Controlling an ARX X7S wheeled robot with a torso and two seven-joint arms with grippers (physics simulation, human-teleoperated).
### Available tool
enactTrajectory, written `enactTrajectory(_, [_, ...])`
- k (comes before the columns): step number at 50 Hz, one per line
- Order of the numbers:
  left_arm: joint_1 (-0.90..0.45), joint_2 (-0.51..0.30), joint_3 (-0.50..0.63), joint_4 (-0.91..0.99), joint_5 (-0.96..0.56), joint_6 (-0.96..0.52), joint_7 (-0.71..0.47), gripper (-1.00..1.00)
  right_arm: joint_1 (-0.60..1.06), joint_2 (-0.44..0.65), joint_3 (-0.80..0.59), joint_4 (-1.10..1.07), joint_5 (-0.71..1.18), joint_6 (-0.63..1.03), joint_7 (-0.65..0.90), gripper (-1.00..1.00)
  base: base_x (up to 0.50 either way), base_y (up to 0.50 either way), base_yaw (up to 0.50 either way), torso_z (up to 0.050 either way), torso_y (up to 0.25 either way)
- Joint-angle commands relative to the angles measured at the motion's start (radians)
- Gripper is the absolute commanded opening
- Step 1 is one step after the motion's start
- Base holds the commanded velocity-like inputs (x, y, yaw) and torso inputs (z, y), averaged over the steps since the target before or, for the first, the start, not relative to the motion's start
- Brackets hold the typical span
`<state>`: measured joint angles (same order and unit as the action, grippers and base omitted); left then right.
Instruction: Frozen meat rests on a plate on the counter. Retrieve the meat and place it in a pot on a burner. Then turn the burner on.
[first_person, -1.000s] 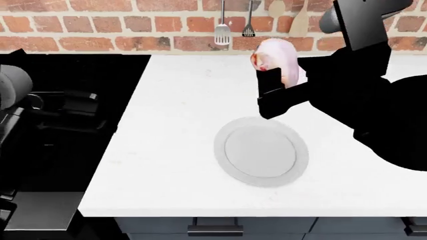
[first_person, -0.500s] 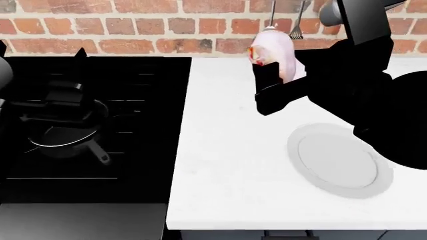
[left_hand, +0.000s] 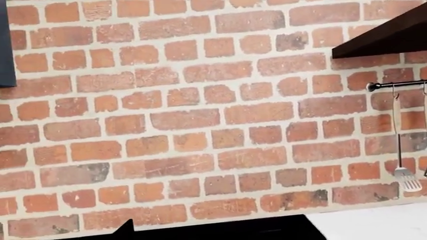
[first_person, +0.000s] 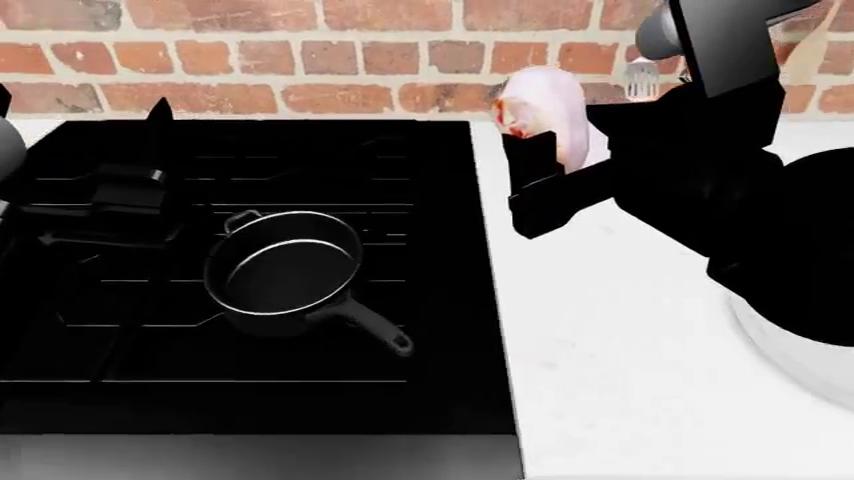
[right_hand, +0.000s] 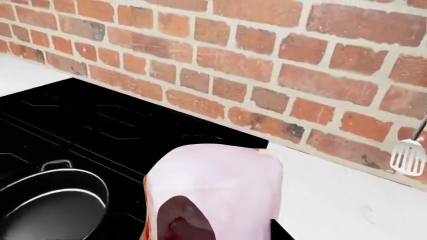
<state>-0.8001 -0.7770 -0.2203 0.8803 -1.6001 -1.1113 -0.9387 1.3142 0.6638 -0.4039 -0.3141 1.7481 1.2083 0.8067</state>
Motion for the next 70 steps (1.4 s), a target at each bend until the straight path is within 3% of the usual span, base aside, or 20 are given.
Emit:
enactTrajectory(1, [-0.002,-0.002,0.009,0.000,-0.003,0.004,-0.005,1.00,0.006,0.000,0.004,-0.006,-0.031,0.001,-0.016,-1.00,0.09,0.50,0.00,0.000,0.000])
enactTrajectory(28, [-0.009,-0.009,0.029,0.005,-0.011,0.012,-0.020,1.00,-0.016,0.019,0.000,-0.023,-0.031,-0.013,-0.036,-1.00,0.06,0.50,0.00,0.001,0.001])
enactTrajectory(42, [0.005,0.000,0.031,0.001,0.015,0.018,0.001,1.00,-0.020,0.004,-0.035,0.022,-0.017,-0.003,-0.027,-1.00,0.00,0.00,0.00,0.000,0.001])
enactTrajectory(55, [0.059,0.052,0.040,-0.005,0.114,0.035,0.095,1.00,0.035,-0.024,-0.131,0.142,0.148,0.059,0.041,-1.00,0.00,0.00,0.00,0.000,0.000])
enactTrajectory(70, [0.139,0.095,0.057,-0.046,0.298,0.084,0.246,1.00,0.083,-0.094,-0.211,0.270,0.051,0.108,-0.052,-1.00,0.00,0.00,0.00,0.001,0.001])
